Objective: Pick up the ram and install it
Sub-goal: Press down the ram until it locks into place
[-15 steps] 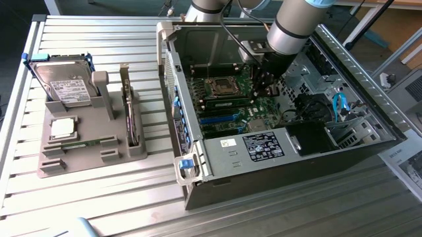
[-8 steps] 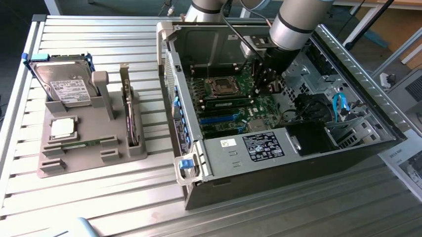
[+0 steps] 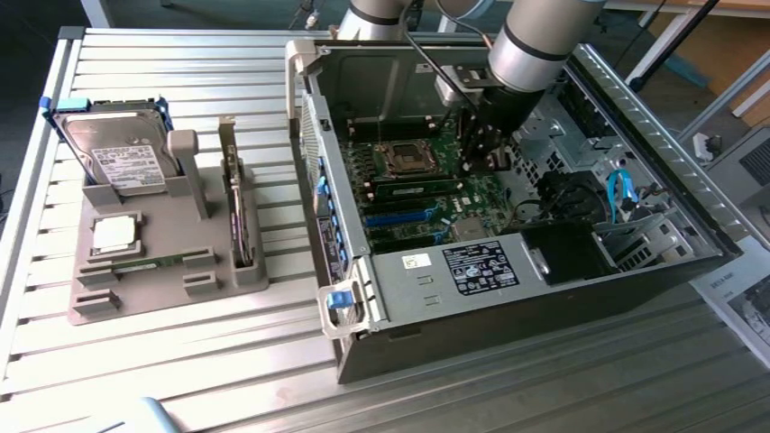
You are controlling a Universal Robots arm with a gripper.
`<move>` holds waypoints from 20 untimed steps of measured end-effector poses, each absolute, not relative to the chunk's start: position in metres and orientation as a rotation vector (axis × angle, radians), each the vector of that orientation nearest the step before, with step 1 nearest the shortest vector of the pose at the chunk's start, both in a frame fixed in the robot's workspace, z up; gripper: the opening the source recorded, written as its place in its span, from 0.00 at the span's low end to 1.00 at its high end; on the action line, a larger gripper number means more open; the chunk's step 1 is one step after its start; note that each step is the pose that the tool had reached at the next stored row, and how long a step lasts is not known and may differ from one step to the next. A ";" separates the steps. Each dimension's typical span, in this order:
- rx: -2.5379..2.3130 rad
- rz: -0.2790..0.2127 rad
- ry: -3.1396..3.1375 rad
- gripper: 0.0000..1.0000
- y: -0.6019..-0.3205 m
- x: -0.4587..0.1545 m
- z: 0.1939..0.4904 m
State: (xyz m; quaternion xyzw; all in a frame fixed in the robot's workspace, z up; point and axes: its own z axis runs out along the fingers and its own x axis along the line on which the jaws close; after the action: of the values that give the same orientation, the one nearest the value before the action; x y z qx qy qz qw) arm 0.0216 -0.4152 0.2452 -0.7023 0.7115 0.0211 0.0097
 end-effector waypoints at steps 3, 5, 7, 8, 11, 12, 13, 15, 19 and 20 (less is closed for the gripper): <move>-2.192 0.065 2.221 0.10 -0.415 0.008 0.245; -2.192 0.064 2.221 0.10 -0.415 0.003 0.245; -2.192 0.064 2.221 0.10 -0.415 -0.002 0.245; -2.192 0.064 2.221 0.10 -0.415 -0.005 0.245; -2.192 0.064 2.220 0.10 -0.415 -0.012 0.245; -2.192 0.064 2.220 0.10 -0.415 -0.014 0.245; -2.192 0.063 2.221 0.10 -0.415 -0.016 0.245; -2.192 0.063 2.220 0.10 -0.415 -0.020 0.245; -2.192 0.063 2.220 0.10 -0.415 -0.027 0.245; -2.192 0.063 2.220 0.10 -0.415 -0.029 0.245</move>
State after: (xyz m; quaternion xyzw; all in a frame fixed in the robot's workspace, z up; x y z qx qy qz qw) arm -0.0287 -0.4152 0.2452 -0.7023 0.7115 0.0203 0.0105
